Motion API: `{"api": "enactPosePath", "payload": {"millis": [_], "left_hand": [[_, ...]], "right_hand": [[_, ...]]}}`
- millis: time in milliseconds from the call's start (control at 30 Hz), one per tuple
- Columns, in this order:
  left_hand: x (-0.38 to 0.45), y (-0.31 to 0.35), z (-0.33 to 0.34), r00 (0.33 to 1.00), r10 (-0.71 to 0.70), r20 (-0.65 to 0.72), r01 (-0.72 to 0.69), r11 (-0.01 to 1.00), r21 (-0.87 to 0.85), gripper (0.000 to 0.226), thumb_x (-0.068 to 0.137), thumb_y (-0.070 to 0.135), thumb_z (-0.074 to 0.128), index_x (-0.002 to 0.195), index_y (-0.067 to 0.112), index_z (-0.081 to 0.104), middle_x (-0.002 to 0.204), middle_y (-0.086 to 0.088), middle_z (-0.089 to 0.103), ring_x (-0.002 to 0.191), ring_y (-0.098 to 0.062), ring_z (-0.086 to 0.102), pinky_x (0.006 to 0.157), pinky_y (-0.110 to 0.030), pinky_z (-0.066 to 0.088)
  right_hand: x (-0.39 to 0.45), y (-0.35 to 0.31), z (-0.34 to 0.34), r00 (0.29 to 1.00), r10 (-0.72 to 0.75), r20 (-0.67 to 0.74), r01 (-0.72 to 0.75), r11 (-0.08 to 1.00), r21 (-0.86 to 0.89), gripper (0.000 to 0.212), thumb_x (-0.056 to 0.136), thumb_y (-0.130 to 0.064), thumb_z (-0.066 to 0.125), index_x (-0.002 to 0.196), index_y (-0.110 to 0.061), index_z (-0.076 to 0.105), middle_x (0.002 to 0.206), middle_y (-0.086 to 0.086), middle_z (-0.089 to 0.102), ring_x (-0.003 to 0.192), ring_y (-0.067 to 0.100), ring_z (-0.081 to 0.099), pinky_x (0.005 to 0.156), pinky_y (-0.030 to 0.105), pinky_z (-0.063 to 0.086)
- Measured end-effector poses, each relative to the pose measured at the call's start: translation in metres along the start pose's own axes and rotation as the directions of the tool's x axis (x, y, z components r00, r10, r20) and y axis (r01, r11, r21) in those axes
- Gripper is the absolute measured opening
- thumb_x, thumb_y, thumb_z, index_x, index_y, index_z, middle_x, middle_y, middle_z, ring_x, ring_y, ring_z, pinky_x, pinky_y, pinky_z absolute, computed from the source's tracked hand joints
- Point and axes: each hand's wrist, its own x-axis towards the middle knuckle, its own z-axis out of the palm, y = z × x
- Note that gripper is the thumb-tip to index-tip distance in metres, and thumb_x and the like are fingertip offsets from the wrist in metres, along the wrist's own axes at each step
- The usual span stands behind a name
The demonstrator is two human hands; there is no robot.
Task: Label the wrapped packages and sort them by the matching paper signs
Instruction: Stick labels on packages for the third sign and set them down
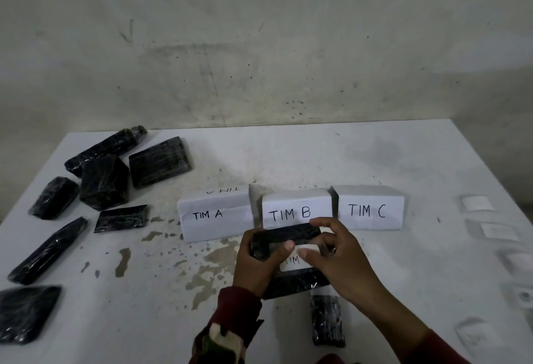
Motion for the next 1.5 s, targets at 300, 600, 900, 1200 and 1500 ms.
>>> {"api": "enactPosePath", "payload": {"millis": [300,600,900,1200,1500], "left_hand": [[0.005,-0.001,-0.003,1.000,-0.014,0.000,0.014,1.000,-0.008,0.029,0.072,0.005,0.073,0.087,0.020,0.054,0.086,-0.001,0.066,0.074,-0.012,0.066,0.056,-0.018,0.054],[0.008,-0.005,-0.003,1.000,-0.020,0.014,0.020,1.000,-0.003,0.030,0.074,0.001,0.070,0.087,0.020,0.053,0.086,-0.002,0.065,0.074,-0.013,0.065,0.056,-0.017,0.054],[0.006,-0.003,-0.001,0.996,-0.077,0.045,0.076,0.997,0.018,0.026,0.079,0.008,0.067,0.092,0.022,0.050,0.093,-0.006,0.064,0.081,-0.019,0.065,0.064,-0.024,0.055],[0.003,-0.003,-0.001,0.983,-0.154,0.099,0.159,0.986,-0.044,0.018,0.084,0.008,0.060,0.094,0.019,0.050,0.093,-0.012,0.065,0.076,-0.019,0.066,0.061,-0.025,0.057],[0.001,-0.005,0.002,0.990,-0.031,0.135,0.018,0.995,0.098,0.060,0.063,0.001,0.079,0.107,0.020,0.043,0.098,0.004,0.061,0.075,0.006,0.065,0.061,-0.010,0.051]], "right_hand": [[0.005,0.002,0.003,1.000,0.013,0.014,-0.013,1.000,0.006,0.043,0.078,-0.010,0.070,0.112,-0.029,0.050,0.086,0.025,0.062,0.083,0.030,0.065,0.072,0.029,0.055],[0.008,0.001,0.004,1.000,0.000,0.013,0.000,1.000,-0.001,0.045,0.079,-0.010,0.069,0.103,-0.039,0.044,0.084,0.005,0.067,0.077,0.009,0.065,0.052,0.006,0.046],[0.005,0.009,0.006,0.989,-0.043,-0.145,0.035,0.998,-0.057,0.060,0.072,-0.012,0.076,0.112,-0.037,0.038,0.081,-0.008,0.055,0.073,0.003,0.057,0.051,0.002,0.044],[0.011,0.027,0.001,0.984,0.062,-0.168,-0.063,0.998,0.001,0.009,0.091,-0.031,0.052,0.081,-0.031,0.052,0.083,-0.011,0.059,0.078,0.000,0.056,0.052,0.009,0.043],[0.010,0.027,0.003,0.986,0.165,0.014,-0.165,0.975,0.148,0.031,0.085,-0.045,0.054,0.109,-0.025,0.052,0.104,-0.007,0.064,0.096,0.010,0.061,0.082,0.026,0.050]]}}
